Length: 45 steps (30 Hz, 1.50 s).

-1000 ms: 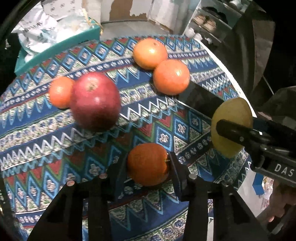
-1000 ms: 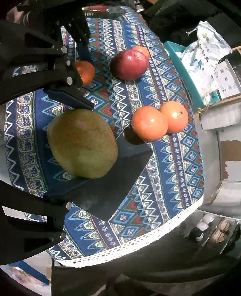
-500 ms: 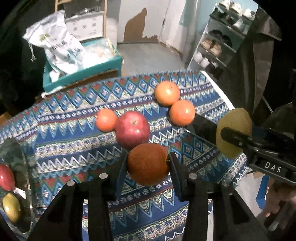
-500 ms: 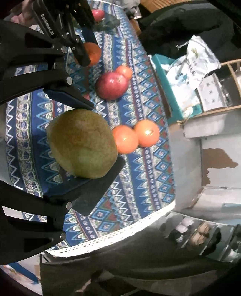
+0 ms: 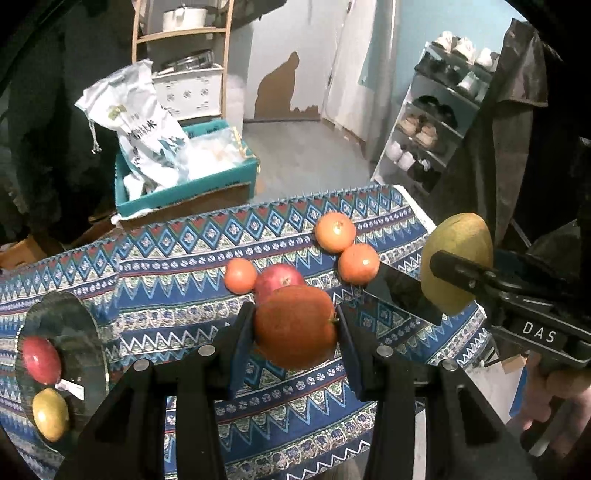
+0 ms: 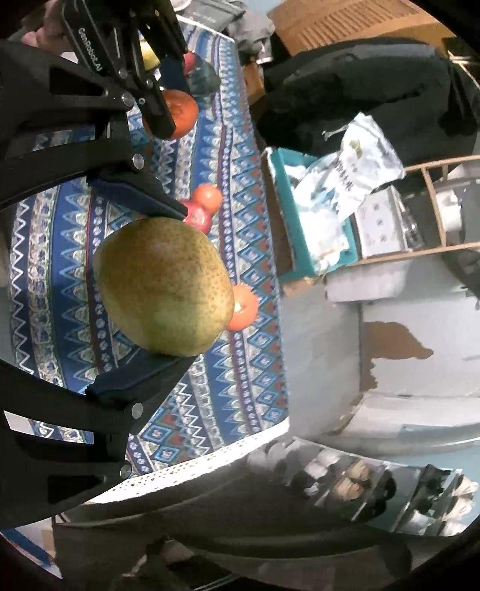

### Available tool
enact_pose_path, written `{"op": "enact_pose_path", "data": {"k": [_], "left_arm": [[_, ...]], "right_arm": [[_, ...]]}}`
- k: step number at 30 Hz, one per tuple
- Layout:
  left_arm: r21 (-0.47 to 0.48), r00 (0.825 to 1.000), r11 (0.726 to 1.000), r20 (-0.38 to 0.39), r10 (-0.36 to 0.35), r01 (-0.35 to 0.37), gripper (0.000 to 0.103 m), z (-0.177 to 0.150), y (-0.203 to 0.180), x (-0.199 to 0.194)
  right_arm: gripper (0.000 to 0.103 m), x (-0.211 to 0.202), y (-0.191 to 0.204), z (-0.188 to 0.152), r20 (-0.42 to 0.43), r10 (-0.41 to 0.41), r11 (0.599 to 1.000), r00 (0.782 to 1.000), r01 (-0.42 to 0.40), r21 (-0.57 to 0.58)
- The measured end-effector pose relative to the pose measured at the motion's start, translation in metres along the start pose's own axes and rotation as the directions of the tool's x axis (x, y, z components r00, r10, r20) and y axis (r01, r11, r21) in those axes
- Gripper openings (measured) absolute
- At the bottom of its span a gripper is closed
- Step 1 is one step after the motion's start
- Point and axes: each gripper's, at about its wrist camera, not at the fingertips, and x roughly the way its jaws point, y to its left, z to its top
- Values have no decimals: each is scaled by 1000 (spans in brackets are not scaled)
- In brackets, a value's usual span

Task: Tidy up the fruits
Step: 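Grasp the orange with the left tool while the right tool holds the mango raised, then carry the orange with the left tool while the right tool carries the mango to the bowl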

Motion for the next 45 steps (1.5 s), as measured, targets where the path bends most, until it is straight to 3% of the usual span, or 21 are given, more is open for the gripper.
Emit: {"op": "enact_pose_path", "data": {"k": [18, 34, 45], "left_arm": [[-62, 995, 998, 95, 39, -34, 44, 4, 40, -54], [-174, 986, 981, 128, 110, -87, 44, -8, 106, -80], [-266, 974, 953, 130, 183, -143, 44, -20, 158, -95]], "right_arm": [[72, -25, 58, 23, 67, 99, 992, 993, -93, -82], [72, -7, 133, 44, 40, 210, 969, 977, -202, -145], [72, 8, 188, 52, 4, 260, 946, 965, -254, -202]]}}
